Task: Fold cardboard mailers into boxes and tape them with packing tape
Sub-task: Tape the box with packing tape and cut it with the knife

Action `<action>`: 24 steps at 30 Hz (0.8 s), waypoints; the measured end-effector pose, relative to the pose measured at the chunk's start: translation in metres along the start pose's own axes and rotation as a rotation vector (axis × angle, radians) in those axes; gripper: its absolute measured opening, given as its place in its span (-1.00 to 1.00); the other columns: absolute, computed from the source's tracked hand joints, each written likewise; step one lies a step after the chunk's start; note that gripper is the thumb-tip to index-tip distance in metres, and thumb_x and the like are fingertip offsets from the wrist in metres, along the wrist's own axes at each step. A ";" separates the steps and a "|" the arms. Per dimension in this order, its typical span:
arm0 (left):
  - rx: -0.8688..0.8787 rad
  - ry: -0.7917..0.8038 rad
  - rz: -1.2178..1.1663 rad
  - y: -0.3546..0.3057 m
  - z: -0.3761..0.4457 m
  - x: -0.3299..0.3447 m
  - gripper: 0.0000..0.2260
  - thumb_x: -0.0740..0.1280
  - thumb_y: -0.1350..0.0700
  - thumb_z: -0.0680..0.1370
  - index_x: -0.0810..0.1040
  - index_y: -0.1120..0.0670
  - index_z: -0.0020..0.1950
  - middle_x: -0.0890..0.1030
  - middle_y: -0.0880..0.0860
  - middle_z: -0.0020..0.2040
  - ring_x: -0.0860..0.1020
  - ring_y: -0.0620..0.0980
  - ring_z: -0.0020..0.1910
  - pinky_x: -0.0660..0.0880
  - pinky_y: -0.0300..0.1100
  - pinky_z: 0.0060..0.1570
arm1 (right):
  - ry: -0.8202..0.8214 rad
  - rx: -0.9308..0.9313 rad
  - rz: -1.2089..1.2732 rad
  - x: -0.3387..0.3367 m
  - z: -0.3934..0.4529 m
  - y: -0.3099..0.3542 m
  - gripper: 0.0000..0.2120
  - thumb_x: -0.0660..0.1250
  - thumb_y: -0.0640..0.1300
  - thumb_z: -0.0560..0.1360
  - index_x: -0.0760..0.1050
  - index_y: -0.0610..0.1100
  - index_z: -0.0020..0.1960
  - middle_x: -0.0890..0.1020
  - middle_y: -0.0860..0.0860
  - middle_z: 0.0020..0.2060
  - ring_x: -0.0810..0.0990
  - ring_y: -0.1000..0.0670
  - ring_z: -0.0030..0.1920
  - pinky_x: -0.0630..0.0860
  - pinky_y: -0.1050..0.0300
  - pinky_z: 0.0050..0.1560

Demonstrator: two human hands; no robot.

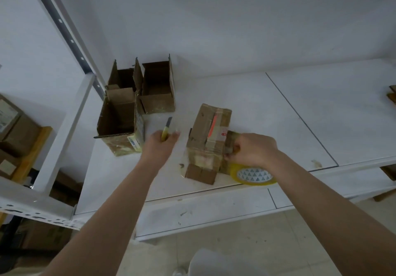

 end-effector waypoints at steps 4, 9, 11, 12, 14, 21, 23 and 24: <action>0.407 0.233 -0.017 -0.059 -0.011 0.001 -0.70 0.08 -0.13 0.65 0.46 0.02 -0.09 0.49 -0.11 -0.29 0.46 -0.23 -0.34 0.41 -0.20 -0.24 | 0.022 0.030 0.052 0.000 -0.002 -0.006 -0.58 0.22 0.41 0.39 0.50 0.05 -0.21 0.55 0.16 -0.29 0.49 0.14 -0.26 0.33 0.18 -0.29; 0.368 0.709 0.123 -0.085 -0.014 0.047 -0.63 0.10 -0.03 0.68 0.50 0.11 -0.22 0.48 0.00 -0.38 0.42 -0.14 -0.48 0.39 -0.34 -0.42 | 0.031 0.054 0.078 -0.004 -0.007 -0.010 -0.65 0.21 0.34 0.43 0.36 0.08 -0.30 0.48 0.18 -0.32 0.48 0.09 -0.24 0.32 0.15 -0.26; 0.356 0.690 0.199 -0.077 -0.009 0.057 -0.61 0.09 -0.04 0.68 0.50 0.12 -0.23 0.45 0.00 -0.40 0.38 -0.17 -0.51 0.35 -0.30 -0.41 | 0.100 0.031 0.230 -0.008 -0.011 -0.015 -0.66 0.21 0.26 0.49 0.47 0.05 -0.29 0.51 0.14 -0.32 0.50 0.10 -0.24 0.32 0.16 -0.29; 0.381 0.657 0.213 -0.074 -0.006 0.060 -0.59 0.09 -0.06 0.68 0.51 0.11 -0.23 0.45 -0.02 -0.41 0.37 -0.18 -0.51 0.35 -0.28 -0.39 | 0.131 0.023 0.289 -0.010 -0.013 -0.018 -0.68 0.22 0.21 0.52 0.54 0.02 -0.24 0.54 0.11 -0.28 0.54 0.07 -0.21 0.35 0.15 -0.27; 0.427 0.626 0.215 -0.069 -0.002 0.063 -0.56 0.07 -0.11 0.67 0.53 0.12 -0.20 0.45 -0.08 -0.45 0.38 -0.20 -0.51 0.37 -0.26 -0.34 | 0.162 0.057 0.255 -0.010 -0.019 -0.026 -0.70 0.22 0.20 0.53 0.61 0.04 -0.01 0.61 0.08 -0.05 0.57 0.01 0.01 0.45 0.10 -0.06; 0.528 0.704 0.450 -0.072 -0.009 0.059 -0.58 0.06 -0.17 0.65 0.53 0.00 -0.23 0.47 -0.14 -0.40 0.44 -0.16 -0.36 0.39 -0.22 -0.17 | 0.171 0.147 0.271 -0.013 -0.036 -0.047 -0.70 0.21 0.28 0.53 0.57 0.24 0.16 0.59 0.20 0.11 0.52 0.08 0.17 0.37 0.09 0.13; 0.570 0.735 0.637 -0.077 -0.012 0.057 -0.58 0.07 -0.14 0.66 0.55 -0.01 -0.24 0.50 -0.12 -0.32 0.47 -0.13 -0.26 0.38 -0.18 -0.09 | 0.155 0.137 0.343 -0.013 -0.040 -0.048 -0.71 0.21 0.24 0.55 0.63 0.17 0.08 0.65 0.18 -0.04 0.57 0.09 0.04 0.40 0.10 0.06; 0.600 0.731 0.734 -0.081 -0.013 0.059 -0.58 0.07 -0.12 0.66 0.54 -0.01 -0.26 0.52 -0.09 -0.27 0.48 -0.11 -0.22 0.38 -0.18 -0.11 | 0.151 0.130 0.371 -0.013 -0.041 -0.047 -0.71 0.22 0.22 0.56 0.65 0.14 0.06 0.66 0.14 -0.07 0.59 0.09 0.00 0.43 0.08 0.07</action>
Point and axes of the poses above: each hand's wrist, its own z-axis towards the middle knuckle, its own x-axis out of the palm, y = z × x, the point moved 1 cm from there along z, towards the middle knuckle
